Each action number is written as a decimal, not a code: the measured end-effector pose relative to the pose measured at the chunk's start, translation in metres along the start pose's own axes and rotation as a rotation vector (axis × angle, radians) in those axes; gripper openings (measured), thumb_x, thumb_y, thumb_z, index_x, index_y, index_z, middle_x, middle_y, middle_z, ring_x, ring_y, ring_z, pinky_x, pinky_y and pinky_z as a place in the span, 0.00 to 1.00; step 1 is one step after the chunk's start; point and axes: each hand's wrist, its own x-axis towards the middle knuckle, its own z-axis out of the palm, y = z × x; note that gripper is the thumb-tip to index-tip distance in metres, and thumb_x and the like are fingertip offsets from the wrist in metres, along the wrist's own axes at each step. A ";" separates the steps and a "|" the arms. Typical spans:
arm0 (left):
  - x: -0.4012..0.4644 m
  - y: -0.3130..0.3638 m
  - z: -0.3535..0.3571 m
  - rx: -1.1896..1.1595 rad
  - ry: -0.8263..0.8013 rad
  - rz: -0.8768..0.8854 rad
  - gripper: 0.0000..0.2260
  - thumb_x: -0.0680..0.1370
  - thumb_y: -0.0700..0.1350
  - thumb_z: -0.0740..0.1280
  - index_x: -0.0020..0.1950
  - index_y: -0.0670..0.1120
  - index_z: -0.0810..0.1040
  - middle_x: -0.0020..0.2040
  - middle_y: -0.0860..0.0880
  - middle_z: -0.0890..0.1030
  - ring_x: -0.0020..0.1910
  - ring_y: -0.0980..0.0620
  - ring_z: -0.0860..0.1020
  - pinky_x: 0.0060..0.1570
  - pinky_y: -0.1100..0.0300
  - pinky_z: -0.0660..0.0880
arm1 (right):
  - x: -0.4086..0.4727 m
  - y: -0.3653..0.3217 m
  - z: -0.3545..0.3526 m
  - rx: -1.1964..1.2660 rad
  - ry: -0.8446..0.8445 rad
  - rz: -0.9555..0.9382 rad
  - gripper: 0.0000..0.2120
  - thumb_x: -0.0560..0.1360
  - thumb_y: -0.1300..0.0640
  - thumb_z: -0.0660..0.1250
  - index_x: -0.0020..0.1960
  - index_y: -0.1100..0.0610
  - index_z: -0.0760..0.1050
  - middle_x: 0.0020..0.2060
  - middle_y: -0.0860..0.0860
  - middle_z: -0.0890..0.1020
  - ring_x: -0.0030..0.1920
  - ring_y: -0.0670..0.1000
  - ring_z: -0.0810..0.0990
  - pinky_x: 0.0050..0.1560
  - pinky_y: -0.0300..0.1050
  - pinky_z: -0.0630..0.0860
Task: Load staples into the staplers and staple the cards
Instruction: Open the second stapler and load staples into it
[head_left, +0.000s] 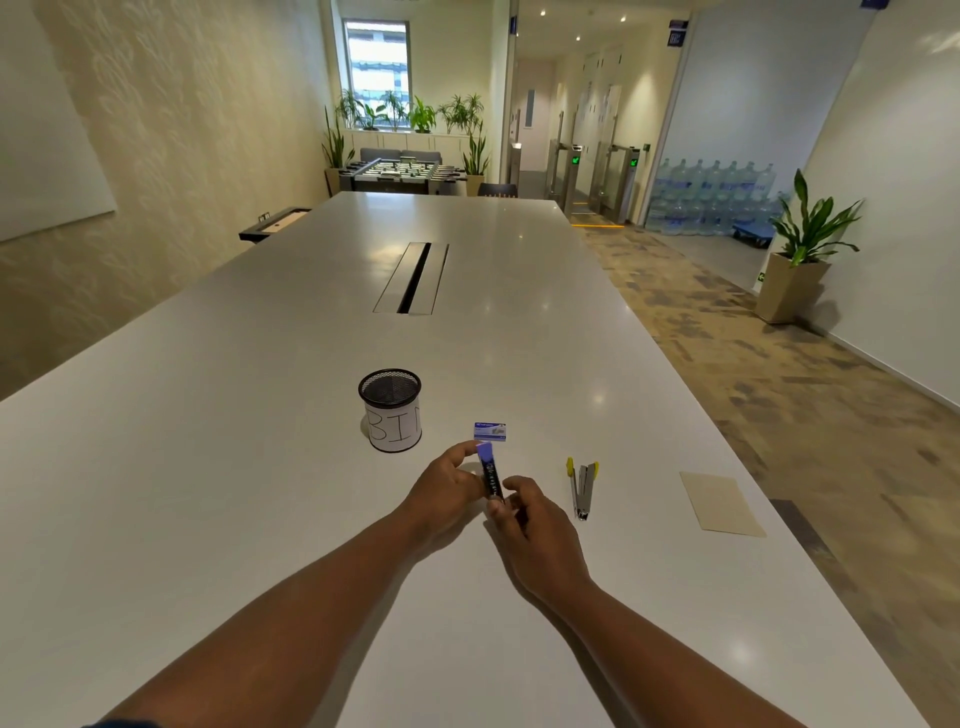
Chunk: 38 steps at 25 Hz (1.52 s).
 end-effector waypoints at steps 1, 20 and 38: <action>0.001 0.001 0.000 -0.005 -0.004 -0.006 0.21 0.77 0.30 0.66 0.68 0.46 0.75 0.45 0.37 0.78 0.45 0.42 0.78 0.53 0.50 0.78 | 0.001 -0.001 0.000 -0.017 -0.013 -0.002 0.20 0.81 0.37 0.57 0.68 0.45 0.69 0.40 0.44 0.81 0.42 0.45 0.79 0.41 0.44 0.76; 0.002 -0.004 0.005 0.211 0.185 0.089 0.23 0.85 0.60 0.54 0.44 0.43 0.73 0.36 0.47 0.70 0.35 0.50 0.69 0.38 0.56 0.68 | 0.002 -0.004 0.002 -0.178 -0.100 -0.065 0.18 0.76 0.36 0.57 0.44 0.49 0.74 0.33 0.47 0.78 0.35 0.48 0.76 0.35 0.46 0.71; 0.007 -0.022 0.002 0.386 0.258 0.120 0.25 0.72 0.71 0.64 0.30 0.50 0.74 0.31 0.46 0.74 0.35 0.45 0.72 0.47 0.43 0.75 | -0.003 -0.006 0.002 -0.283 -0.173 -0.105 0.19 0.80 0.37 0.53 0.43 0.50 0.69 0.29 0.47 0.74 0.30 0.49 0.73 0.32 0.48 0.68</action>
